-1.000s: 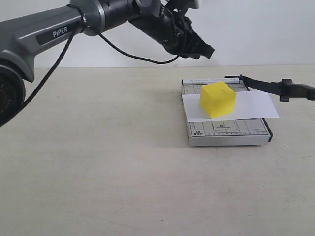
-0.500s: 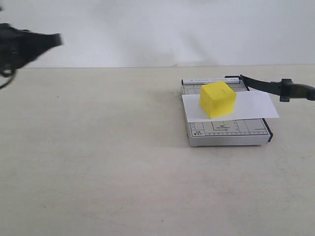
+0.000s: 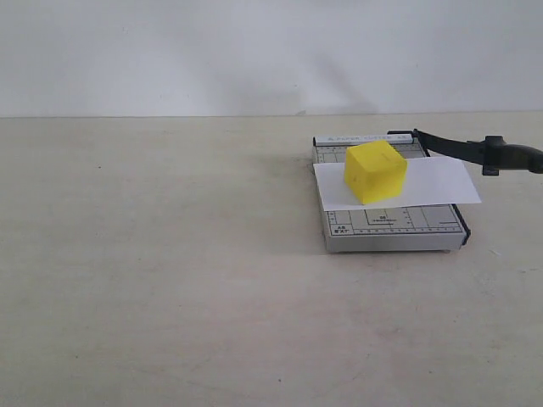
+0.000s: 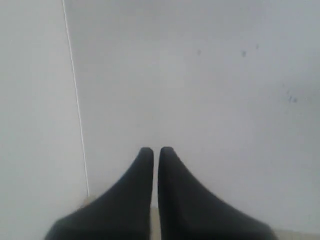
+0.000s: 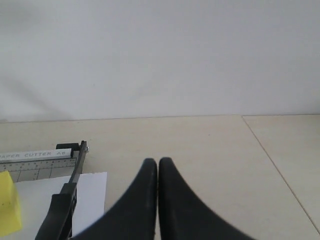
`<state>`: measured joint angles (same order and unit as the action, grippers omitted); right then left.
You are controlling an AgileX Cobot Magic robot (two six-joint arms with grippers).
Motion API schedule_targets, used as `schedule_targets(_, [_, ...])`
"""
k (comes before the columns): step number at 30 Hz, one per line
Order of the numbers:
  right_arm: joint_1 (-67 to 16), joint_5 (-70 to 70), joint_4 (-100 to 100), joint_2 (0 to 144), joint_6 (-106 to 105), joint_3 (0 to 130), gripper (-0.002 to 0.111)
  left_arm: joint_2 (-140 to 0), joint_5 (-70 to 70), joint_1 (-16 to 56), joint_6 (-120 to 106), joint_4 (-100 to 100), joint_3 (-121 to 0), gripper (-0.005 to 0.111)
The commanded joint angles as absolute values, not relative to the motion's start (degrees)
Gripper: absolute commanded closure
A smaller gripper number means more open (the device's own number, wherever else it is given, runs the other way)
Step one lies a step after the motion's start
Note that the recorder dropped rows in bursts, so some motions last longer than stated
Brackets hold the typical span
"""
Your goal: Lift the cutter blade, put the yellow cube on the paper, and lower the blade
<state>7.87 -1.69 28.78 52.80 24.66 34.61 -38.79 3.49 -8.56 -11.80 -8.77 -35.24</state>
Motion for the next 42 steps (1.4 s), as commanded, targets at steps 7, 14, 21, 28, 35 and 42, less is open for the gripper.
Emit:
schedule_targets(7, [7.95,-1.47,28.97,49.57,24.97,34.69,0.107,-7.01,-22.68,-8.21,-13.22,-7.45,-28.08,0.102])
schedule_targets(14, [7.95,-6.36,28.97,40.50,24.95,34.69,0.107,-6.86,-22.97,-8.21,-12.04,-0.54,-13.77,0.102])
schedule_targets(21, [7.95,-8.92,25.23,37.13,24.95,34.69,0.107,-6.86,-16.19,-8.21,-0.68,-7.07,-6.26,0.102])
schedule_targets(28, [5.81,-15.82,15.69,37.25,15.78,34.69,0.107,-6.86,-11.49,-8.21,3.18,-7.29,0.00,0.102])
schedule_targets(35, [-5.67,-22.59,0.73,37.25,-14.03,34.69,0.107,-6.86,-10.26,-8.21,3.04,-6.43,0.00,0.102])
schedule_targets(42, [-8.22,-20.63,0.84,40.32,-7.82,35.04,0.099,-6.86,-10.26,-8.21,3.04,-7.99,0.00,0.102])
